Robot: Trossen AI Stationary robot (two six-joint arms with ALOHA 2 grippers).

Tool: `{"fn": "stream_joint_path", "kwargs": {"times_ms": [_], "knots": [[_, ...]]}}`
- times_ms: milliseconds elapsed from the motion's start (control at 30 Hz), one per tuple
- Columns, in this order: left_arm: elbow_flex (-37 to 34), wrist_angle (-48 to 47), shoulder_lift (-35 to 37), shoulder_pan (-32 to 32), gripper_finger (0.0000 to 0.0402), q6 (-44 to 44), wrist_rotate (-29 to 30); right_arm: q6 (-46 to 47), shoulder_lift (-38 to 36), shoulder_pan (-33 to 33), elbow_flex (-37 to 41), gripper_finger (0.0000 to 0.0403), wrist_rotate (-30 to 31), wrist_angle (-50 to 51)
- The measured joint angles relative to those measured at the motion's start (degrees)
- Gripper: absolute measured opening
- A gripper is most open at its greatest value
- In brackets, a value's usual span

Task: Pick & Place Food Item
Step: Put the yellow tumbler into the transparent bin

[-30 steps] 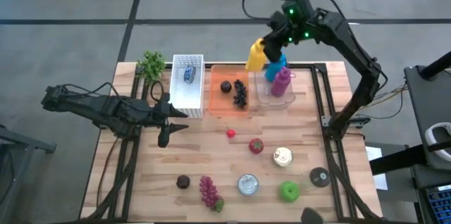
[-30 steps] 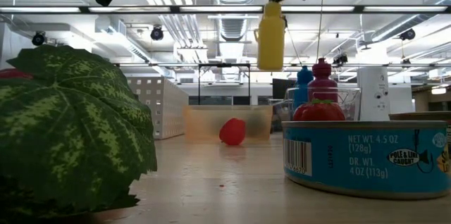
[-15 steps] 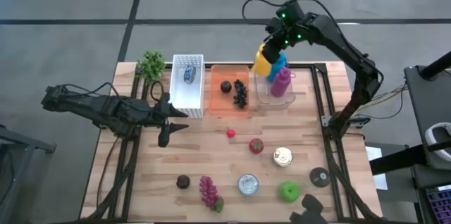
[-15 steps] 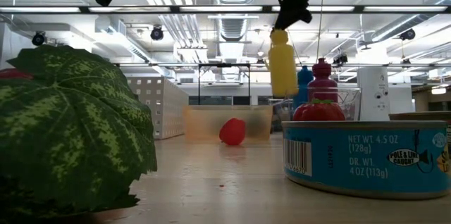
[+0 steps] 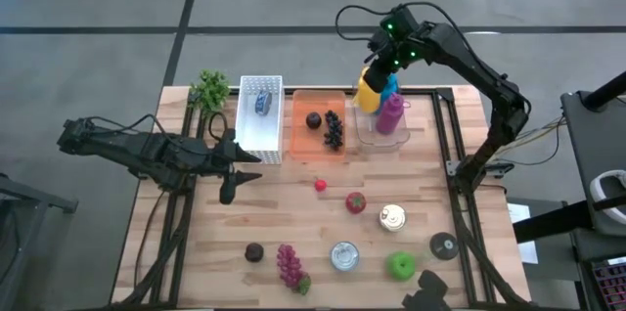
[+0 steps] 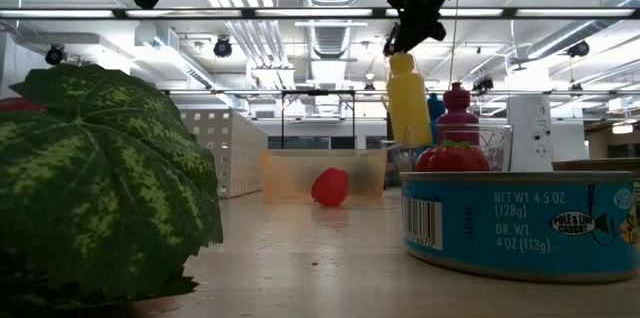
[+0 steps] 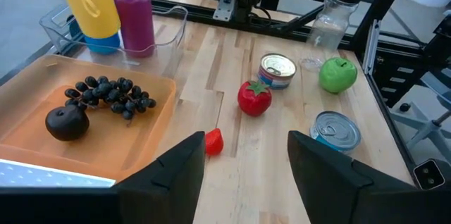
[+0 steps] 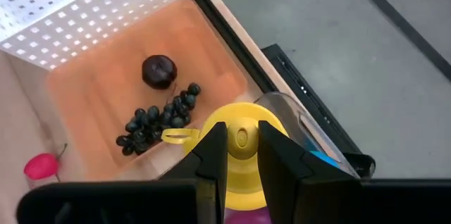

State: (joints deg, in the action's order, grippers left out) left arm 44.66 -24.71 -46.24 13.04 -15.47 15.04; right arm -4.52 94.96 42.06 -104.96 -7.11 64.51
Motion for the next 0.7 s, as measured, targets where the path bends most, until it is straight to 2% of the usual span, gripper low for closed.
{"fn": "stream_joint_path", "kwargs": {"times_ms": [267,433,700], "knots": [[0.0,0.0,0.0,0.0,0.0214,-0.14,-0.01,0.03,-0.07,0.0,-1.4,0.0053,5.6,2.57],[0.0,0.0,0.0,0.0,0.0206,-0.12,0.01,-0.06,-0.07,-0.04,-1.14,0.0053,5.58,2.1],[0.0,0.0,0.0,0.0,0.0193,-0.1,-0.01,0.75,-0.07,-0.17,0.17,0.0053,2.71,-5.23]]}}
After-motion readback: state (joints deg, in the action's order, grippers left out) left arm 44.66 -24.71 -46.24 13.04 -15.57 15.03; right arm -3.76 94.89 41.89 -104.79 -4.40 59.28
